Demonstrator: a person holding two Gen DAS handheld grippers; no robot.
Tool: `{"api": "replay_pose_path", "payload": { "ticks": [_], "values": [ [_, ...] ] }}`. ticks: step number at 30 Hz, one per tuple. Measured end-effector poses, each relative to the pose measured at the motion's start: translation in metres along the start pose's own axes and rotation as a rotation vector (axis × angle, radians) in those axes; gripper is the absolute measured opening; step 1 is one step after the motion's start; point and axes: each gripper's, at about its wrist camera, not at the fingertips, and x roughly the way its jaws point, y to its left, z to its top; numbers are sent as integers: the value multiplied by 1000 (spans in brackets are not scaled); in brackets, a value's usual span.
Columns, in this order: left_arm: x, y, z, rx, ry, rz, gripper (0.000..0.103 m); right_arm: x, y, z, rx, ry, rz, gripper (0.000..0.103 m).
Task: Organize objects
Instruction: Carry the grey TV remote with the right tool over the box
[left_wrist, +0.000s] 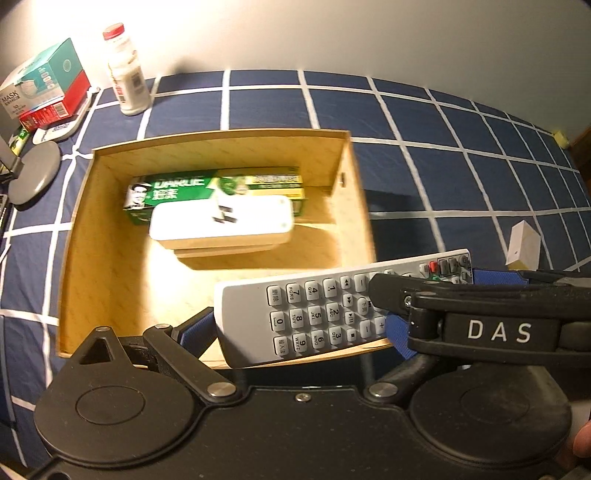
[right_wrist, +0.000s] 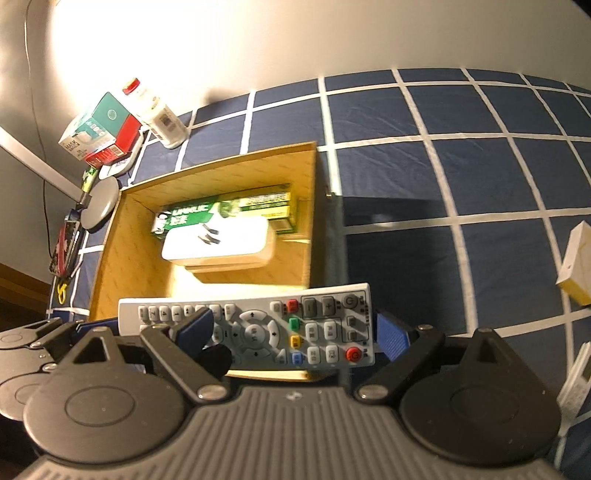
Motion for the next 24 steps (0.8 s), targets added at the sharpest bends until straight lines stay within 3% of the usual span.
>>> {"api": "replay_pose_path", "payload": {
  "ticks": [13,24],
  "values": [
    [20,76,1,-6,38,-23,96,49,65,0,3,36,-25,92],
    [69,121,13,-34,114,-77,96,107,83,12,8,117,-79,92]
  ]
}}
